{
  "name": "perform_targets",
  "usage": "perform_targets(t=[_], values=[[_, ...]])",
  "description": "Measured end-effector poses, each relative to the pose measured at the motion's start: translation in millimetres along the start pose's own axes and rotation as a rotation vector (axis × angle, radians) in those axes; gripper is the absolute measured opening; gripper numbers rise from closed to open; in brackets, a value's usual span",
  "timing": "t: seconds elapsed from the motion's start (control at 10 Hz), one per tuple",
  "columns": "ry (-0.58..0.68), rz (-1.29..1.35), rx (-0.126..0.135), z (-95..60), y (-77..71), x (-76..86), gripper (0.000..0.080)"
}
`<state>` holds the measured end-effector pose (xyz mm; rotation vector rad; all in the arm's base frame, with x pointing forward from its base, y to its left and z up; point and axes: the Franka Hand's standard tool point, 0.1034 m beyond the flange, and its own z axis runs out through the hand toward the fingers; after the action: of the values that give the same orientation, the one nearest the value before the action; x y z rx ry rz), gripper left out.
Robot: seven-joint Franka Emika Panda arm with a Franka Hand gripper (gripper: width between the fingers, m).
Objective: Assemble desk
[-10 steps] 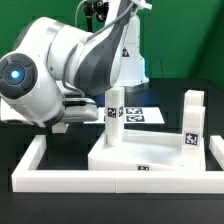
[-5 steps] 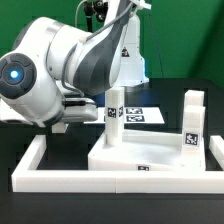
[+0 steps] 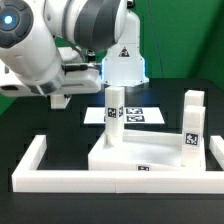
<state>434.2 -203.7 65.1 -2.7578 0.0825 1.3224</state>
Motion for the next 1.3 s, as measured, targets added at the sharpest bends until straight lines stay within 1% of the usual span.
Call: perform_targets(t=[0.1,0.2,0.3,0.4,0.5,0.6,0.7,0.8,0.9,1.0,1.1,1.2,1.3], values=[[0.033,0.003,-0.007,-1.0,2.5,5.8,0.0288],[0.128,-0.002,-0.026,-12.3,-0.9,10.0,0.0288],[0.196,-0.009,-0.035,-29.9,-17.6,3.9,0.0288],[0.241,-0.026,-0.034,-55.4,-29.7,-6.6,0.0288],[0.299,-0.035,-0.047,-88.6,-34.6,-11.3,0.0288],[0.397,-0.045,-0.076,-106.8,-32.6,-4.8,0.0289],[0.471,-0.045,-0.083,-104.6,-30.7,-2.2,0.0289],[0.517,-0.043,-0.086,-103.9,-28.6,-3.1,0.0289],[0.594,-0.042,-0.097,-108.7,-25.9,-0.2,0.0289],[0.633,-0.04,-0.097,-109.1,-26.7,-1.4,0.0289],[0.663,-0.008,-0.081,-124.1,-41.4,-3.6,0.0289],[0.715,-0.005,-0.043,-159.1,-59.2,-6.6,0.0289],[0.797,0.037,0.028,-194.4,-71.0,-9.0,0.0289]])
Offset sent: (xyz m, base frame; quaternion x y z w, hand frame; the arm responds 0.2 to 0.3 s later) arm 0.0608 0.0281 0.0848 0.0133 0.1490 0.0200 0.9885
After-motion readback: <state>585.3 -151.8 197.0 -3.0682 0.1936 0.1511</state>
